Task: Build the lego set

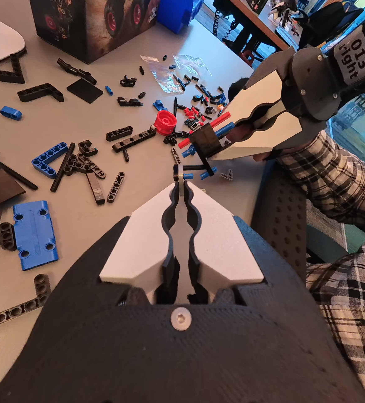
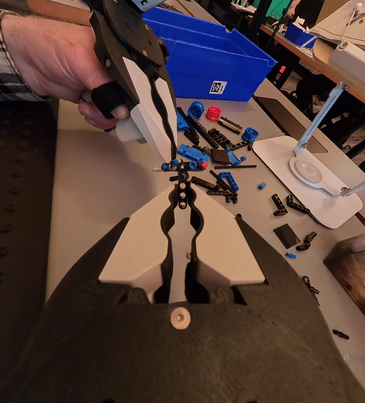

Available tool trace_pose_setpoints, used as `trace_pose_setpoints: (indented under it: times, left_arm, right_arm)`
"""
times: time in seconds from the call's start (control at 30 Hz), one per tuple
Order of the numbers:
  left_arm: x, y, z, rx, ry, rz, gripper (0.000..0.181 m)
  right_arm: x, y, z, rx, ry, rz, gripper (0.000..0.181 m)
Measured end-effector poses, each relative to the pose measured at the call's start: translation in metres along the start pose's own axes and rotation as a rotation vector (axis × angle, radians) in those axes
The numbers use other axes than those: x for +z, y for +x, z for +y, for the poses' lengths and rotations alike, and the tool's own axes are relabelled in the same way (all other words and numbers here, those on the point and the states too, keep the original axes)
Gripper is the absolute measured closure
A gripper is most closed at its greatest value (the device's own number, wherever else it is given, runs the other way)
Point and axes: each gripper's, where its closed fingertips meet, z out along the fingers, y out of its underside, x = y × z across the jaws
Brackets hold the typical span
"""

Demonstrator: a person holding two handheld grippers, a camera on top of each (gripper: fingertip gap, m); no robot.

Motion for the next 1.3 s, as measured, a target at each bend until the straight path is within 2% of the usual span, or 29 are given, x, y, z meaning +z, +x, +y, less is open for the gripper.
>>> trace_pose_setpoints:
  times: [0.27,0.9,1.3]
  left_arm:
    - [0.0020,-0.0008,0.0002,-0.038,0.001,0.018,0.179]
    - [0.0045,0.0031,-0.0025,-0.171,0.036,0.130,0.180]
    - [0.0049,0.0070,-0.0040,-0.148,0.003,0.131,0.180]
  right_arm:
    - [-0.0027,-0.0022,-0.0074,-0.043,0.029,0.008,0.176]
    - [0.0011,-0.0051,-0.0037,-0.216,-0.025,0.069,0.176]
    - [-0.0020,-0.0045,-0.0039,-0.276,-0.022,0.080,0.176]
